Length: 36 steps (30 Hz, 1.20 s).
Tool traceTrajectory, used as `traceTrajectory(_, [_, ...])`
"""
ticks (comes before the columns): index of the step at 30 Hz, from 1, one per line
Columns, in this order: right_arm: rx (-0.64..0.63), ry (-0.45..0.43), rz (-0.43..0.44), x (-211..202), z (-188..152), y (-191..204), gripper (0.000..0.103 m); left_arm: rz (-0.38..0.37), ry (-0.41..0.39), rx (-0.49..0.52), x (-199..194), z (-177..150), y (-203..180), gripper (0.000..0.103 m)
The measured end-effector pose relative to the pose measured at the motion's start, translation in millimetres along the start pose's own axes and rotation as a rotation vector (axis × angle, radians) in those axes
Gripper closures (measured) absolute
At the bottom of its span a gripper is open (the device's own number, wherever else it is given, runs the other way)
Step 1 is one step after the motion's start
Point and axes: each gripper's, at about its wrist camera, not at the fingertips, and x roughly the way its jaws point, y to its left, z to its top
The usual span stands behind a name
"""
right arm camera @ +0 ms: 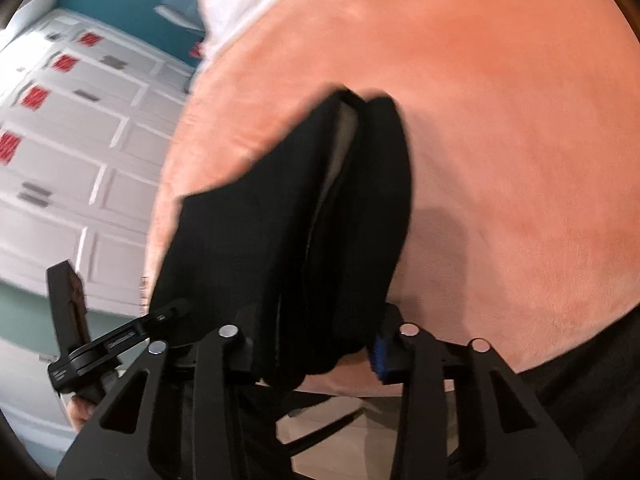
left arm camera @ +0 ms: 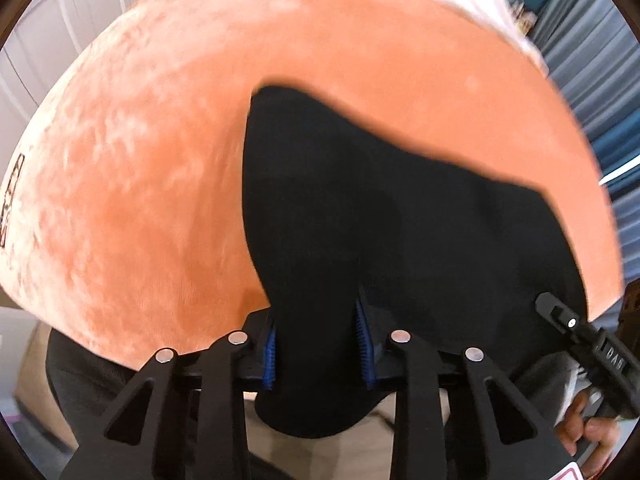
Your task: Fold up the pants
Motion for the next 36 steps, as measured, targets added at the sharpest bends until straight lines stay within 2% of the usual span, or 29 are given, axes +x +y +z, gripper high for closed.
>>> traceTrajectory(2, [-0.068, -0.054, 0.026, -18, 18, 30, 0.068, -0.047, -0.050, 0.002, -22, 24, -6, 0.076])
traceTrajectory(5, [-0.173, -0.157, 0.062, -34, 72, 73, 0.068, -0.094, -0.158, 0.036, -52, 88, -15, 0.076])
traceTrajectory(7, [-0.208, -0.227, 0.092, -28, 127, 89, 0.068, -0.109, -0.217, 0.054, -53, 149, -22, 0.076])
traceTrajectory(8, [-0.220, -0.247, 0.095, -22, 146, 93, 0.068, -0.104, -0.236, 0.056, -50, 169, -26, 0.075])
traceTrajectory(10, [-0.251, -0.306, 0.080, 5, 197, 95, 0.068, -0.081, -0.286, 0.064, -31, 222, -35, 0.075])
traceTrajectory(12, [-0.243, -0.326, 0.073, 43, 245, 84, 0.067, -0.057, -0.308, 0.082, -5, 257, -47, 0.073])
traceTrajectory(13, [-0.228, -0.319, 0.060, 65, 263, 77, 0.066, -0.032, -0.325, 0.089, 19, 276, -49, 0.072])
traceTrajectory(14, [-0.201, -0.292, 0.055, 87, 281, 65, 0.062, -0.020, -0.328, 0.082, 39, 279, -51, 0.068])
traceTrajectory(15, [-0.157, -0.249, 0.028, 118, 299, 45, 0.055, 0.001, -0.305, 0.073, 73, 281, -46, 0.066])
traceTrajectory(16, [-0.104, -0.198, -0.023, 145, 311, 24, 0.053, 0.025, -0.265, 0.061, 99, 286, -36, 0.066])
traceTrajectory(17, [-0.067, -0.164, -0.070, 160, 314, 8, 0.053, 0.058, -0.211, 0.034, 128, 287, -27, 0.066])
traceTrajectory(18, [-0.015, -0.144, -0.145, 170, 316, -13, 0.052, 0.074, -0.187, 0.015, 139, 278, -18, 0.066])
traceTrajectory(19, [0.009, -0.156, -0.105, 167, 313, -25, 0.050, 0.076, -0.178, -0.015, 144, 272, -6, 0.067])
traceTrajectory(20, [0.027, -0.182, -0.038, 158, 309, -34, 0.049, 0.046, -0.194, -0.026, 141, 264, 5, 0.067])
traceTrajectory(21, [0.039, -0.231, -0.049, 140, 299, -43, 0.045, 0.020, -0.213, -0.039, 134, 253, 16, 0.063])
traceTrajectory(22, [0.032, -0.265, -0.070, 125, 289, -47, 0.045, 0.036, -0.228, -0.047, 124, 244, 25, 0.055])
traceTrajectory(24, [0.007, -0.293, -0.064, 99, 267, -52, 0.045, 0.099, -0.251, -0.045, 109, 224, 33, 0.052])
traceTrajectory(26, [-0.001, -0.297, -0.102, 79, 243, -53, 0.044, 0.168, -0.246, -0.036, 93, 204, 32, 0.052])
traceTrajectory(29, [-0.043, -0.307, -0.195, 67, 216, -28, 0.044, 0.255, -0.231, -0.005, 76, 186, 16, 0.052])
traceTrajectory(31, [-0.164, -0.304, -0.298, 65, 201, 15, 0.046, 0.297, -0.219, 0.040, 61, 177, 0, 0.052])
traceTrajectory(33, [-0.302, -0.284, -0.350, 68, 179, 60, 0.047, 0.281, -0.218, 0.063, 45, 167, -22, 0.049])
traceTrajectory(34, [-0.356, -0.275, -0.371, 72, 170, 82, 0.047, 0.267, -0.220, 0.065, 38, 162, -32, 0.042])
traceTrajectory(36, [-0.435, -0.283, -0.380, 69, 154, 114, 0.044, 0.242, -0.245, 0.070, 21, 152, -46, 0.037])
